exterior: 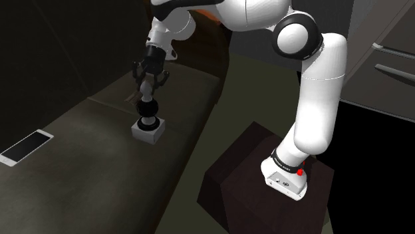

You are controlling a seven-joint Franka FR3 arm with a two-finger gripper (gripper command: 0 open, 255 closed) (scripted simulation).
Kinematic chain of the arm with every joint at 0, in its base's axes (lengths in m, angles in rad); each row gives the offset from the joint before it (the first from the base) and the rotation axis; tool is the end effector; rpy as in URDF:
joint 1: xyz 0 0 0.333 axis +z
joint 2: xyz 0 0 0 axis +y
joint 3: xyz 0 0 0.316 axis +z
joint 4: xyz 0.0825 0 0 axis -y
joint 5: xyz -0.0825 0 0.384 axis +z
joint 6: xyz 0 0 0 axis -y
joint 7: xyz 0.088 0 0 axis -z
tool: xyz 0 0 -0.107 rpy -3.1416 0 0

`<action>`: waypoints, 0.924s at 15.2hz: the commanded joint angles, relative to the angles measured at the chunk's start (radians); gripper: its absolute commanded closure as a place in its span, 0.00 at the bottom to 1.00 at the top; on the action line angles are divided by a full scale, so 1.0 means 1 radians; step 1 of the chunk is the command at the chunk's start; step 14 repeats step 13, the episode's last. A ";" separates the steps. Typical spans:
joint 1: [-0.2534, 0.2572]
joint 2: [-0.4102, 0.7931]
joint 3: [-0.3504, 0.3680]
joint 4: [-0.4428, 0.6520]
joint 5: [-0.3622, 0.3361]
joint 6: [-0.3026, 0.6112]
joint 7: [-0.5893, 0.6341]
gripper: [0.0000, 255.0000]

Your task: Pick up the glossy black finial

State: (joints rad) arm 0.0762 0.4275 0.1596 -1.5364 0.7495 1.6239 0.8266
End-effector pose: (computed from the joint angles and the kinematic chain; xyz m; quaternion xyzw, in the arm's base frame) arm 0.6198 0.2054 0.4181 -0.8419 0.3412 0.3304 0.2563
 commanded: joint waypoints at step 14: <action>-0.009 -0.032 0.004 0.105 0.002 -0.102 0.089 1.00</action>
